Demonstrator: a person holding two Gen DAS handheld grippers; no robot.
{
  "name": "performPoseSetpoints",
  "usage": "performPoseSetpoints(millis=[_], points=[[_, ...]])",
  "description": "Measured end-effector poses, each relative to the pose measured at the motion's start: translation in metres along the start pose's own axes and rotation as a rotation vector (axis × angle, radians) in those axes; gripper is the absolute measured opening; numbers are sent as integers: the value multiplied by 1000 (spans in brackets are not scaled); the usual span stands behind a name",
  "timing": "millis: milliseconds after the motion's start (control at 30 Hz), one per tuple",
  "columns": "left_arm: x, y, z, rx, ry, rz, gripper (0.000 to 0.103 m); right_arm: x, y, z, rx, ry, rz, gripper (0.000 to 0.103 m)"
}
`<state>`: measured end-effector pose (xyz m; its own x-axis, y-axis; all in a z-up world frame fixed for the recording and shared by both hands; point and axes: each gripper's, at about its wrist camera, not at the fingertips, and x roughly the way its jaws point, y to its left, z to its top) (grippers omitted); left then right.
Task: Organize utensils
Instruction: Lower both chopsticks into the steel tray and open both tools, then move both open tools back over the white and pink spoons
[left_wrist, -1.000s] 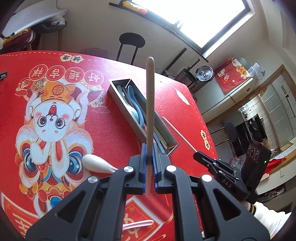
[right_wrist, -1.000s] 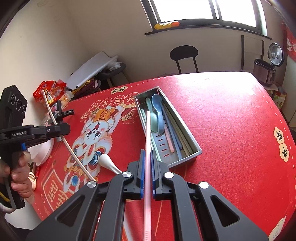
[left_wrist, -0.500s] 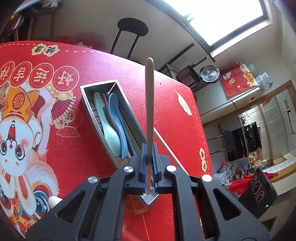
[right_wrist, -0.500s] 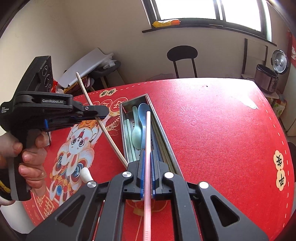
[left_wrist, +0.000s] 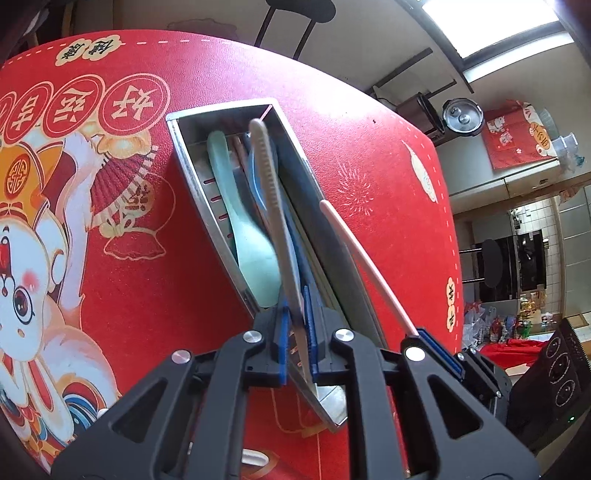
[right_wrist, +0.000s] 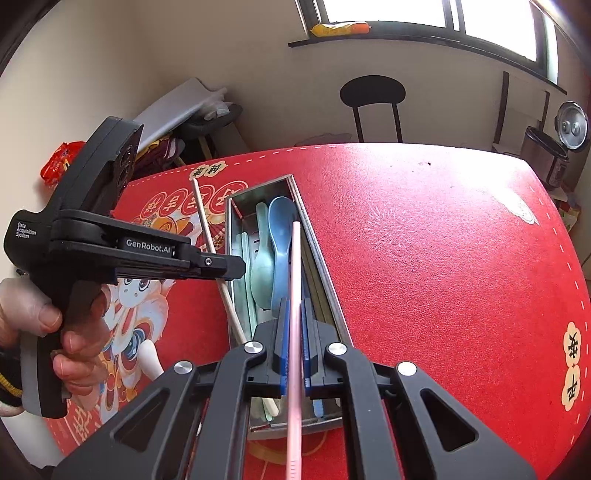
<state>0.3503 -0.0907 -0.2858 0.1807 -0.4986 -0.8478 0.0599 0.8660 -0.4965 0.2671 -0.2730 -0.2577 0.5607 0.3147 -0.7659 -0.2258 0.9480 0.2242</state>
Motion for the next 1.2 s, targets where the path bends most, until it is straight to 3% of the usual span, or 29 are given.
performPoseSetpoints(millis=[100,333,367,467,633,667,700,833,900,967,1067,1200], points=[[3,3,4,-8,-3,22,30,11,-1,7,7,11,-1,6],[-16,17,12,-20,-50,40,38,44,7,31,-33,54,4,7],[-21,20,12,-24,-63,45,39,48,8,34,-41,61,-7,11],[-38,26,13,-28,-99,62,43,48,13,42,-53,36,-52,49],[-72,34,9,-1,-163,108,45,27,19,44,-62,0,-41,52],[-79,36,8,3,-177,117,52,21,20,42,-62,-3,-37,52],[-88,38,4,7,-197,128,58,15,21,39,-60,-6,-32,52],[-116,47,-16,39,-231,175,62,-10,23,24,-32,-14,-30,59],[-129,54,-30,48,-250,200,92,-20,26,14,-16,-10,-29,66],[-144,60,-49,65,-298,220,94,-28,31,1,-11,-2,-25,72],[-160,74,-76,78,-308,275,95,-34,43,-21,-34,31,-29,79],[-180,100,-119,45,-349,343,97,-29,67,-57,-101,111,-44,81]])
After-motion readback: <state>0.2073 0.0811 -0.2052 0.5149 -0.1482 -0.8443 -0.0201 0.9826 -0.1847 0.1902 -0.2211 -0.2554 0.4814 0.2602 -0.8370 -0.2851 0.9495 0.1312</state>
